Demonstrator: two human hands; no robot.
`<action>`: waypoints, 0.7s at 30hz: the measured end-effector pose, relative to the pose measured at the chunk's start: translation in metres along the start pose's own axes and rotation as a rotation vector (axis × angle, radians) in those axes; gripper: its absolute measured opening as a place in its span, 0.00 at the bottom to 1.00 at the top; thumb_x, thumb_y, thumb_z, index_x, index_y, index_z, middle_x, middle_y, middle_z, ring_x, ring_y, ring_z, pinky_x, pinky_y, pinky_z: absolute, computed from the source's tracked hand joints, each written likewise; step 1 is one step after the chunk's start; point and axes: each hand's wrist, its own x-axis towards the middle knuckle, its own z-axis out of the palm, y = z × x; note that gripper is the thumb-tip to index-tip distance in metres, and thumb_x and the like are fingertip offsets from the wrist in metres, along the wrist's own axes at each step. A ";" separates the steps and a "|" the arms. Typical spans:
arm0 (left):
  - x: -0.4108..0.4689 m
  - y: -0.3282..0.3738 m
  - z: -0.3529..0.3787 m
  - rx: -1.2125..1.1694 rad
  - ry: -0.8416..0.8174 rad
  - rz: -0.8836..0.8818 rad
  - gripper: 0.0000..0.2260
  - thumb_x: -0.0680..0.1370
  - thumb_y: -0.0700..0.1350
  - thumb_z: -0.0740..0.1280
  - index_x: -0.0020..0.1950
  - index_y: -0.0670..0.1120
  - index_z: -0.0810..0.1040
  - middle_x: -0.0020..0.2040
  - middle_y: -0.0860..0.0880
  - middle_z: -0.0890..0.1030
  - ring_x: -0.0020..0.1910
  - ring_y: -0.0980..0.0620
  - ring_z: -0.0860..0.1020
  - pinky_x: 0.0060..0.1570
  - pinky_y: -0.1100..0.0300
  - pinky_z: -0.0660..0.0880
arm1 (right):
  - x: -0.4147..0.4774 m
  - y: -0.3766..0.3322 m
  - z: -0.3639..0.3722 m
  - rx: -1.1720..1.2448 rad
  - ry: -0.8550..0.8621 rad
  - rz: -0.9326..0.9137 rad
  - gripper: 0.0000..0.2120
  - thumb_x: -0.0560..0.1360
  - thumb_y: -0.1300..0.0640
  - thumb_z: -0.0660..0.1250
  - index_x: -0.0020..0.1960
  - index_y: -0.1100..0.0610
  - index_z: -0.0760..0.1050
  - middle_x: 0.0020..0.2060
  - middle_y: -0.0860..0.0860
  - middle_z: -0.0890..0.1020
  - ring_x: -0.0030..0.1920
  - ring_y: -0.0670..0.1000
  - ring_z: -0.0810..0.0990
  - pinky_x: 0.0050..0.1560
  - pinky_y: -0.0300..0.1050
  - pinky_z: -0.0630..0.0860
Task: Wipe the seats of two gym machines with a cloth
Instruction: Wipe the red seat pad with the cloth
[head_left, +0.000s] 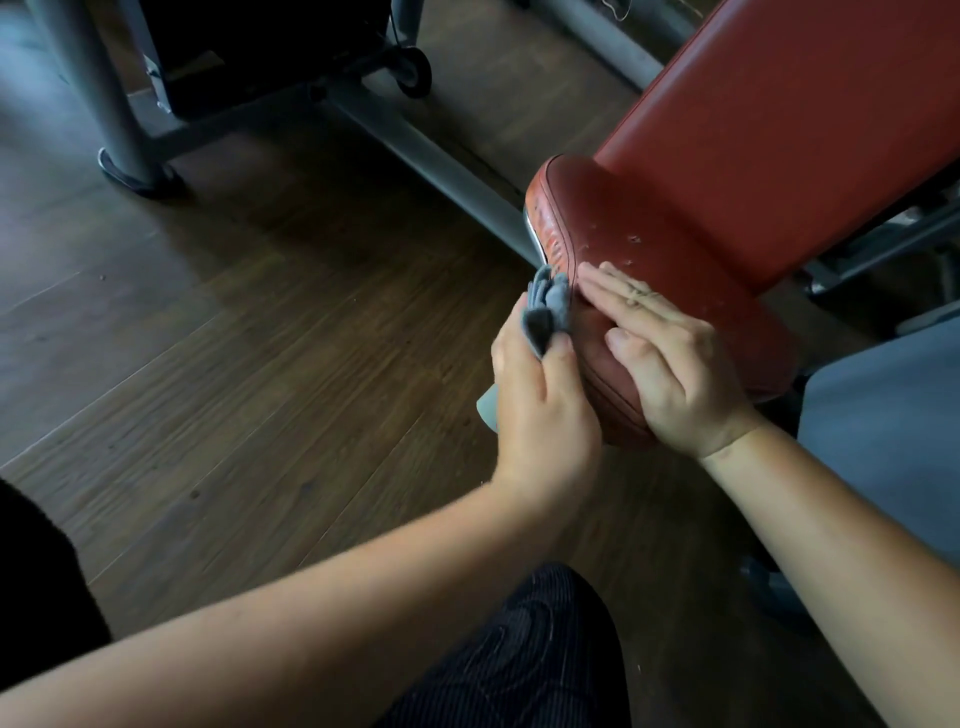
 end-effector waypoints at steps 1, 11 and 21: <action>0.010 0.000 -0.002 -0.023 -0.025 -0.017 0.19 0.84 0.49 0.58 0.75 0.53 0.73 0.71 0.53 0.75 0.73 0.55 0.71 0.77 0.47 0.67 | 0.000 0.000 0.000 -0.001 -0.001 0.000 0.21 0.81 0.62 0.56 0.73 0.64 0.73 0.74 0.55 0.74 0.77 0.52 0.68 0.77 0.57 0.65; 0.031 -0.003 -0.011 0.015 -0.155 -0.030 0.17 0.82 0.53 0.57 0.69 0.56 0.76 0.67 0.52 0.79 0.69 0.52 0.76 0.72 0.43 0.71 | 0.000 0.000 0.001 0.007 0.005 0.018 0.21 0.81 0.63 0.57 0.73 0.63 0.73 0.74 0.55 0.73 0.78 0.51 0.68 0.77 0.58 0.65; 0.065 0.014 -0.018 0.056 -0.373 -0.145 0.16 0.85 0.48 0.58 0.72 0.53 0.73 0.69 0.52 0.80 0.70 0.53 0.77 0.75 0.47 0.70 | 0.001 -0.002 -0.001 -0.026 0.006 0.030 0.22 0.81 0.62 0.57 0.73 0.62 0.73 0.74 0.55 0.74 0.78 0.51 0.68 0.77 0.59 0.65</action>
